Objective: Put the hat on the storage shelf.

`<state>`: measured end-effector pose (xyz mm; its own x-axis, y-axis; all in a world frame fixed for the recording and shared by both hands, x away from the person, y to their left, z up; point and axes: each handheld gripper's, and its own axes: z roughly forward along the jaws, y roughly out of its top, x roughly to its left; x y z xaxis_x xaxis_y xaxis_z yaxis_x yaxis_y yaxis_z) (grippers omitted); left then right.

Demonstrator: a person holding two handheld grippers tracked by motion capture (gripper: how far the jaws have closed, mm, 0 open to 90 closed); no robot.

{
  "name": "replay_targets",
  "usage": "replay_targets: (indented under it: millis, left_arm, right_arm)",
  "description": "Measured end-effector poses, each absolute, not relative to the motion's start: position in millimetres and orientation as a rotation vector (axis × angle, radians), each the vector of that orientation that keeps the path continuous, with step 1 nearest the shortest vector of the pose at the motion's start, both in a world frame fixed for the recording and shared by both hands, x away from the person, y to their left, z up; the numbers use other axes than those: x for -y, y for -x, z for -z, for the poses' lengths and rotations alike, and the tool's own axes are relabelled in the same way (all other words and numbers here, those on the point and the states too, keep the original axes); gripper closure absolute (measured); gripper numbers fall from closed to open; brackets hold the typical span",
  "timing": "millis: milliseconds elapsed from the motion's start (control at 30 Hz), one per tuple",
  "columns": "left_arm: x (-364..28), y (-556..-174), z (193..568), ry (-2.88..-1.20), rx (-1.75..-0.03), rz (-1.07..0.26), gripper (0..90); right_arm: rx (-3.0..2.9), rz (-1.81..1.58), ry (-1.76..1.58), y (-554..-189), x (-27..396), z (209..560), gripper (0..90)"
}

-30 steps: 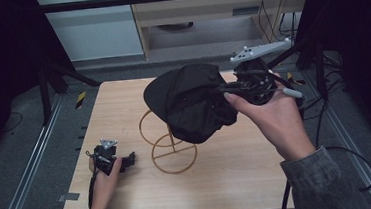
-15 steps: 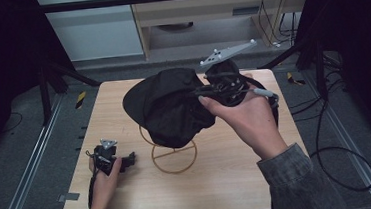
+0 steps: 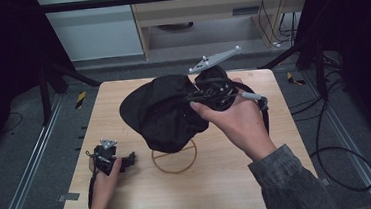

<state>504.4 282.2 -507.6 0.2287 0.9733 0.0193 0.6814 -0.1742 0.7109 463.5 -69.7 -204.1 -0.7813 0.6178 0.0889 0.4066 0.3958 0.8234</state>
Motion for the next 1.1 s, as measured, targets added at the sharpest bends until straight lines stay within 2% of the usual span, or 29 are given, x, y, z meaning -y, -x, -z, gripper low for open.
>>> replay_targets:
  millis: [1100]
  left_arm:
    - [-282, -504, 508, -1.929, -1.514, -0.656, 0.0]
  right_arm:
    - [-2.477, -1.219, -0.928, -468, 54, 233, 84.2]
